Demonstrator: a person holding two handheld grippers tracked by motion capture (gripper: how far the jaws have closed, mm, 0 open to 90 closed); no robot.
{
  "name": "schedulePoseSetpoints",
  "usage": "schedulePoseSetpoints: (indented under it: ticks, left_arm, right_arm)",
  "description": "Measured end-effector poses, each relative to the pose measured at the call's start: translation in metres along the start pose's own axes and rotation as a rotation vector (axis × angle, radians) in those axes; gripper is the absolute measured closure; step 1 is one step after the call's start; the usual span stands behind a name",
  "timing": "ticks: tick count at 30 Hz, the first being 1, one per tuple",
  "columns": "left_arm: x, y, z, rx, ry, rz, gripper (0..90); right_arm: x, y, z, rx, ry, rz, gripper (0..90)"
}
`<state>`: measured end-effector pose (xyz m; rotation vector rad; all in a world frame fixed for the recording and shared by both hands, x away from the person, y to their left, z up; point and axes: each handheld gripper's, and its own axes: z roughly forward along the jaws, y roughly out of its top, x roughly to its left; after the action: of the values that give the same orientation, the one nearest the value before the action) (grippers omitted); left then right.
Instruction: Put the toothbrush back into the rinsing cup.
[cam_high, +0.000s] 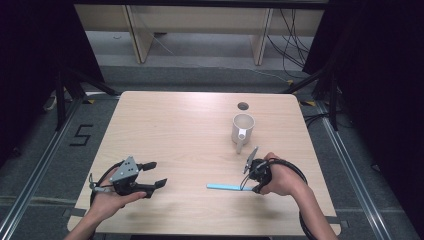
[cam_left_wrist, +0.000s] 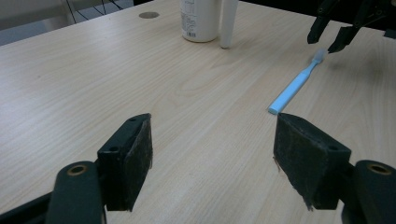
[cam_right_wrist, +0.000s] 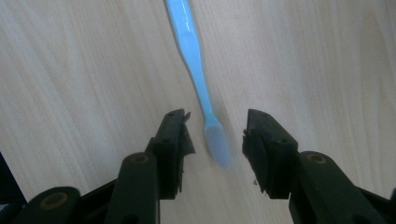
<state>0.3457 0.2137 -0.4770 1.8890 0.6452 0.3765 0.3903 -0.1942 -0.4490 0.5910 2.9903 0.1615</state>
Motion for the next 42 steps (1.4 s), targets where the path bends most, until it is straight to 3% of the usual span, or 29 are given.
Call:
schedulePoseSetpoints:
  ticks: [1, 15, 17, 24, 29, 33, 35, 36, 39, 40, 42]
  left_arm:
    - [0.000, 0.000, 0.000, 0.002, -0.002, 0.002, 27.9]
    - [-0.003, 0.002, 0.004, 0.019, -0.005, 0.012, 27.5]
    - [-0.003, 0.002, 0.005, 0.022, -0.010, 0.014, 27.5]
    - [-0.005, 0.003, 0.007, 0.015, -0.020, 0.016, 27.2]
    - [-0.005, 0.002, 0.007, 0.027, -0.015, 0.019, 27.1]
    - [-0.005, 0.002, 0.007, 0.026, -0.014, 0.018, 27.1]
    - [-0.005, 0.002, 0.006, 0.028, -0.015, 0.020, 27.1]
    - [-0.005, 0.002, 0.006, 0.029, -0.015, 0.020, 27.1]
    - [-0.005, 0.002, 0.007, 0.031, -0.015, 0.023, 26.9]
    - [-0.005, 0.002, 0.007, 0.032, -0.015, 0.023, 26.9]
    - [-0.006, 0.002, 0.007, 0.034, -0.017, 0.027, 26.8]
  right_arm:
    - [0.000, 0.002, 0.001, -0.004, -0.003, -0.029, 58.7]
    - [0.003, 0.018, 0.003, -0.007, 0.005, -0.060, 59.0]
    - [0.005, 0.022, 0.002, -0.002, 0.000, -0.046, 59.1]
    - [0.006, 0.029, 0.007, 0.004, 0.008, -0.080, 59.3]
    - [0.009, 0.032, 0.011, 0.016, 0.009, -0.061, 59.5]
    - [0.009, 0.038, 0.016, 0.017, 0.015, -0.107, 59.9]
    - [0.011, 0.038, 0.016, 0.020, 0.021, -0.078, 60.0]
    - [0.010, 0.039, 0.017, 0.019, 0.023, -0.101, 60.1]
    - [0.011, 0.042, 0.018, 0.027, 0.023, -0.101, 60.6]
    - [0.009, 0.042, 0.020, 0.010, 0.027, -0.130, 60.7]
    - [0.012, 0.044, 0.020, 0.030, 0.027, -0.091, 61.3]
